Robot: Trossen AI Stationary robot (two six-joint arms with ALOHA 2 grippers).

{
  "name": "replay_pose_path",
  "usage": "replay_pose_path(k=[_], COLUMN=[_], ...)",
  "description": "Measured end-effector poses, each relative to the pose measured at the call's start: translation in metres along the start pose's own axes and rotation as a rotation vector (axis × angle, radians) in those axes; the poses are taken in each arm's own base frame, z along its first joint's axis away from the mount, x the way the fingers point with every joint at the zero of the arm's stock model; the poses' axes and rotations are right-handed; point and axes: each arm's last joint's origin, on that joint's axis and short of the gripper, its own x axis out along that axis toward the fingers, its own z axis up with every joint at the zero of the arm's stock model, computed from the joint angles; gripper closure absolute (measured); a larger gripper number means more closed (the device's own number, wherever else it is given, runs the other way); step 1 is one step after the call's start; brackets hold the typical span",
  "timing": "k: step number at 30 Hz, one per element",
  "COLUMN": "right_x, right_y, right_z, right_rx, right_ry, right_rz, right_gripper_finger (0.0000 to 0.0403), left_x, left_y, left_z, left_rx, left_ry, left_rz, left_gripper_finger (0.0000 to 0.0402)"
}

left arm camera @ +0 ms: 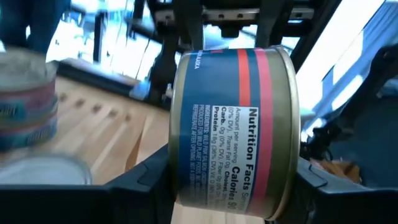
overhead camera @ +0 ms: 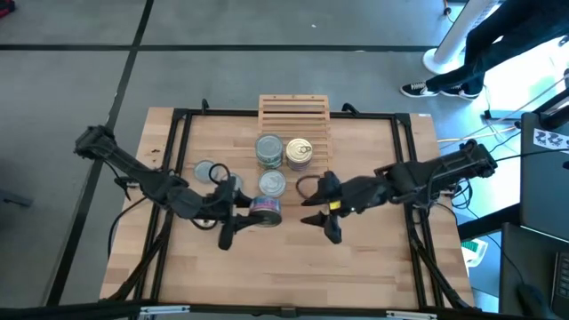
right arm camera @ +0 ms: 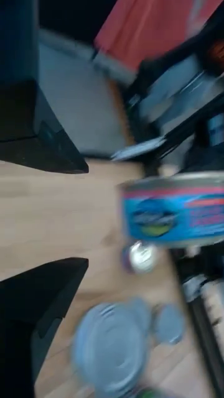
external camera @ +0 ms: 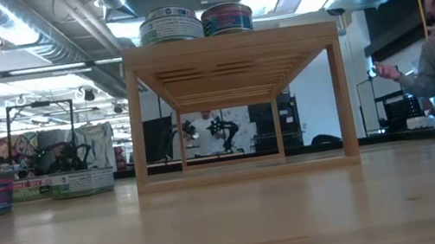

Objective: Stack canned seafood by type on shelf
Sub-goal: Put the blue tuna can on the shelf

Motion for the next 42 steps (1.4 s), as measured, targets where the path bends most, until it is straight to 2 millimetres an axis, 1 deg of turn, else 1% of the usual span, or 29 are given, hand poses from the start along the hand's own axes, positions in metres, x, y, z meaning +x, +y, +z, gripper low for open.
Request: replay_pose_path(k=[3, 6, 11, 15, 25, 28, 35, 39, 42], right_x=[0.000, 0.000, 0.001, 0.004, 0.034, 0.034, 0.036, 0.044, 0.048], right_y=[0.000, 0.000, 0.001, 0.003, 0.009, 0.010, 0.008, 0.006, 0.006], right_z=[0.010, 0.016, 0.018, 0.022, 0.021, 0.023, 0.024, 0.023, 0.021], right_rx=[0.019, 0.029, 0.032, 0.036, 0.029, 0.022, 0.018, 0.030, 0.028], right_ry=[-0.068, -0.111, -0.136, -0.191, -0.220, -0.245, -0.286, -0.308, -0.294], right_rz=[0.060, 0.091, 0.103, 0.106, 0.177, 0.189, 0.132, 0.078, 0.084], right_gripper_finger=[0.0171, 0.0171, 0.0171, 0.0171, 0.0171, 0.0171, 0.0171, 0.0171, 0.0171], left_x=[0.005, 0.007, 0.006, 0.006, 0.005, 0.005, 0.007, 0.008, 0.009], left_y=[-0.003, -0.005, -0.007, -0.007, -0.010, -0.010, -0.008, -0.006, -0.006], left_z=[0.004, 0.007, 0.013, 0.015, 0.015, 0.016, 0.016, 0.016, 0.016], left_rx=[0.019, 0.019, -0.011, -0.023, -0.034, -0.039, -0.043, -0.040, -0.039], left_ry=[-0.061, -0.103, -0.152, -0.169, -0.165, -0.174, -0.179, -0.177, -0.175], left_rz=[-0.017, -0.033, -0.055, -0.068, -0.114, -0.119, -0.088, -0.072, -0.078], left_gripper_finger=[0.0217, 0.0217, 0.0216, 0.0216, 0.0216, 0.0216, 0.0216, 0.0216, 0.0215])
